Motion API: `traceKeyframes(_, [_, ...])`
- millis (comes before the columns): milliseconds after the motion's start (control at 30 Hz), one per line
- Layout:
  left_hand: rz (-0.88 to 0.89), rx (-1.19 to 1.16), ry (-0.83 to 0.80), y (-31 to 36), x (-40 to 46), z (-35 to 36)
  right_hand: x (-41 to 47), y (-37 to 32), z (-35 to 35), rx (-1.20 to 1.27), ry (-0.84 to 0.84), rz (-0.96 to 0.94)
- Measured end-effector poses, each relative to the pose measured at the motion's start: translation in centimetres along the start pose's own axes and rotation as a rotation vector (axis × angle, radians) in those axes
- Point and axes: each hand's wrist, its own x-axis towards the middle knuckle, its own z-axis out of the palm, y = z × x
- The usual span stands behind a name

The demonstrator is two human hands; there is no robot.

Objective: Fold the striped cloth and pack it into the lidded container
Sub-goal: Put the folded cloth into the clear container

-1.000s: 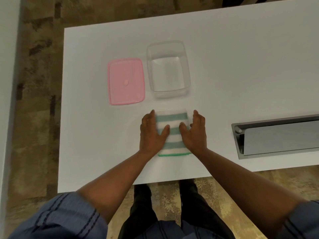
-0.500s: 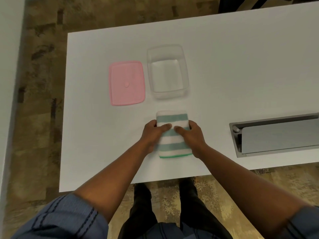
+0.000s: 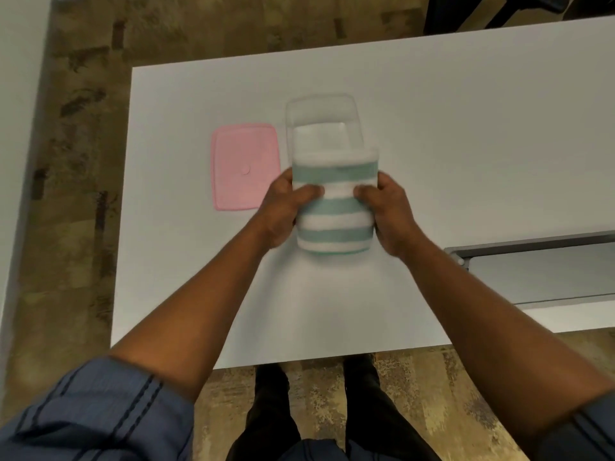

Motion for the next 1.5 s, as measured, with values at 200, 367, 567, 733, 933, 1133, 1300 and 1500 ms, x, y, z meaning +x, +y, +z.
traceKeyframes(200, [0.311, 0.308, 0.167, 7.6, 5.6, 0.8, 6.6, -7.5, 1.6, -0.218, 0.028, -0.184])
traceKeyframes(367, [0.445, 0.598, 0.177, 8.2, 8.9, 0.3, 11.6, -8.2, 1.5, -0.347, 0.024, -0.163])
traceKeyframes(567, [0.417, 1.004, 0.188, 5.5, 10.8, -1.1, 13.8, -4.7, 1.3, -0.748, 0.071, -0.105])
traceKeyframes(733, [0.424, 1.407, 0.362, 3.4, 12.2, -1.7, 14.1, -3.2, 1.3, -1.048, 0.124, -0.173])
traceKeyframes(933, [0.425, 1.596, 0.374, 2.8, 13.3, -2.2, 12.4, -2.0, 2.1, -1.196, 0.154, -0.265])
traceKeyframes(1133, [0.456, 1.831, 0.080, 1.9, 13.2, -1.7, 11.3, -0.6, 3.1, -1.384, 0.121, -0.283])
traceKeyframes(1300, [0.326, 2.029, -0.152, 1.4, 13.9, -1.1, 12.0, -0.4, 3.1, -1.587, 0.008, -0.200])
traceKeyframes(1500, [0.177, 2.227, -0.246, 2.0, 14.8, -0.6, 12.9, -1.3, 3.6, -1.932, -0.121, -0.146])
